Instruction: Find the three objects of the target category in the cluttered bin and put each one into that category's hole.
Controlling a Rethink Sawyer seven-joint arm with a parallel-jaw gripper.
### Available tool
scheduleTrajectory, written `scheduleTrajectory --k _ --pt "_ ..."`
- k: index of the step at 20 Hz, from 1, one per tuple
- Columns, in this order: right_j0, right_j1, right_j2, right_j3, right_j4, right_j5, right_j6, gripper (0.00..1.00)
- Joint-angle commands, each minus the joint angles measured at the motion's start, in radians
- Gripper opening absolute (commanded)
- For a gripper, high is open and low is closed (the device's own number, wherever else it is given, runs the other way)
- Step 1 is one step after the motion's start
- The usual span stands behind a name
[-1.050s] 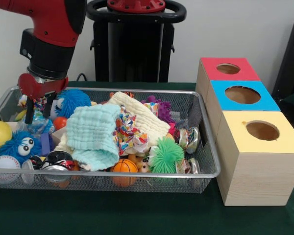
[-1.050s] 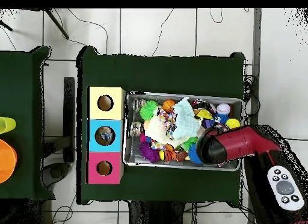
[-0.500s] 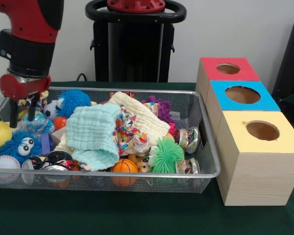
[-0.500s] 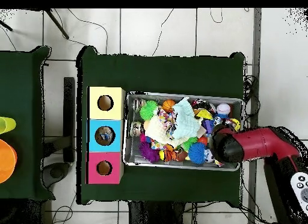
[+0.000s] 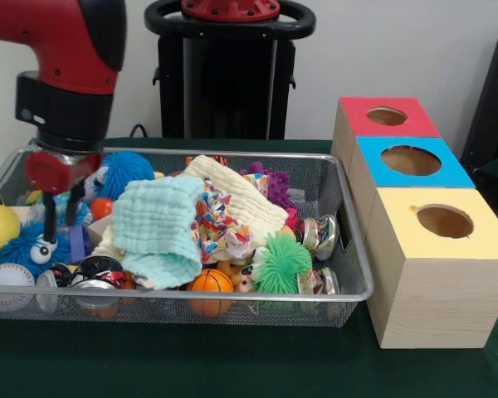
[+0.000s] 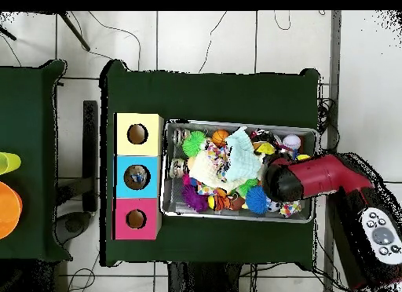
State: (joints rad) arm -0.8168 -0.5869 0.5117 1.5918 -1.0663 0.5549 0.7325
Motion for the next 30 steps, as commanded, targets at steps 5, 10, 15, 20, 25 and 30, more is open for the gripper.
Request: scheduleTrajectory --k 5,10,15,20,25,30 --pt "0.12 0.031 -0.05 -0.024 -0.012 -0.002 0.102 1.0" --pt "-0.011 -0.146 -0.006 0.195 0.097 0.004 -0.046 1.0" --pt "-0.046 -0.22 -0.005 0.254 0.132 0.054 -0.111 1.0" --pt "-0.075 -0.261 0.009 0.293 0.133 0.062 -0.134 1.0" --pt "0.053 -0.087 -0.106 0.155 -0.055 -0.076 0.126 1.0" --pt "0.105 -0.059 -0.155 0.131 -0.073 -0.126 0.194 1.0"
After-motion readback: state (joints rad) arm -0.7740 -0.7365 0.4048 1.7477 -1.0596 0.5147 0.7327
